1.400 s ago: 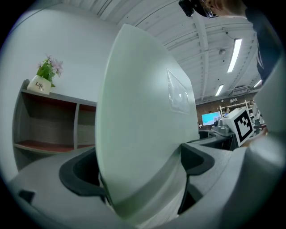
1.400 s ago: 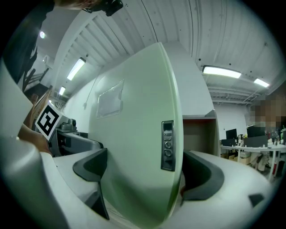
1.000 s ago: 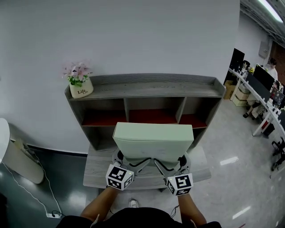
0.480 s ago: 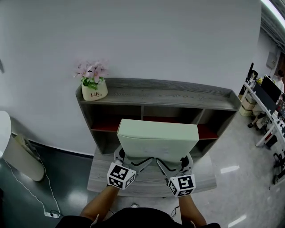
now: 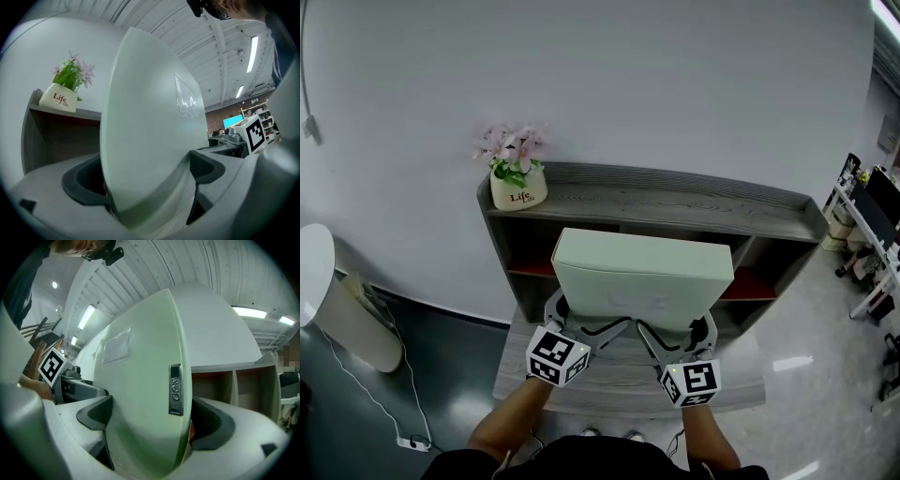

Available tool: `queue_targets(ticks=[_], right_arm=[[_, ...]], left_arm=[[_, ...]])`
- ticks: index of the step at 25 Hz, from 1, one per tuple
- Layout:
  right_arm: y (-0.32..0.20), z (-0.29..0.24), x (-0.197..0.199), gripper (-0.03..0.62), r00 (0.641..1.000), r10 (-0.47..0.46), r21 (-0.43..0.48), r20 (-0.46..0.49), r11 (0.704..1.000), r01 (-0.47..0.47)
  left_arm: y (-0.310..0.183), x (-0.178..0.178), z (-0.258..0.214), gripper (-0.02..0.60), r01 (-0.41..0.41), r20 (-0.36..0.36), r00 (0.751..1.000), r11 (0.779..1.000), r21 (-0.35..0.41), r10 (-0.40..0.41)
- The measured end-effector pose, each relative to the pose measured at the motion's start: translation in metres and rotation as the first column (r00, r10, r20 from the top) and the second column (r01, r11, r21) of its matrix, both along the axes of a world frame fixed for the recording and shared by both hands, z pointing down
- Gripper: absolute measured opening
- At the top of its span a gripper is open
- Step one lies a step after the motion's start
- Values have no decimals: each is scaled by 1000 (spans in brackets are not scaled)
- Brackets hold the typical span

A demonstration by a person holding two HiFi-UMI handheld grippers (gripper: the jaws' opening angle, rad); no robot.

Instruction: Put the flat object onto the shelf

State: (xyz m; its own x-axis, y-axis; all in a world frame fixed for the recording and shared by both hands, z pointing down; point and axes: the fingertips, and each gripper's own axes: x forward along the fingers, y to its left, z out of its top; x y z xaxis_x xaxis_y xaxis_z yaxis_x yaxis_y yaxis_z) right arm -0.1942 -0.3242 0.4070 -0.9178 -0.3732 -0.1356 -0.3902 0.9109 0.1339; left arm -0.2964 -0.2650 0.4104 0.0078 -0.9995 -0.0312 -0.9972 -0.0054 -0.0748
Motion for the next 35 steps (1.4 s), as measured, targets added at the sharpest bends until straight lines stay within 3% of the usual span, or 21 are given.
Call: queue_targets(ticks=[12, 18, 25, 35], right_arm=[[-12, -71, -19, 499, 991, -68, 77, 115, 995, 60], [-21, -117, -20, 498, 981, -108, 105, 158, 990, 92], [-25, -181, -21, 497, 969, -92, 190, 227, 980, 49], [-53, -247, -44, 497, 962, -105, 197, 253, 979, 55]], left_arm=[[-9, -21, -62, 555, 29, 5, 1000, 997, 71, -30], [-17, -23, -113, 555, 29, 60, 998, 995, 94, -35], [-27, -29, -175, 555, 2, 92, 996, 992, 127, -14], [-57, -55, -240, 555, -2, 94, 996, 994, 109, -8]])
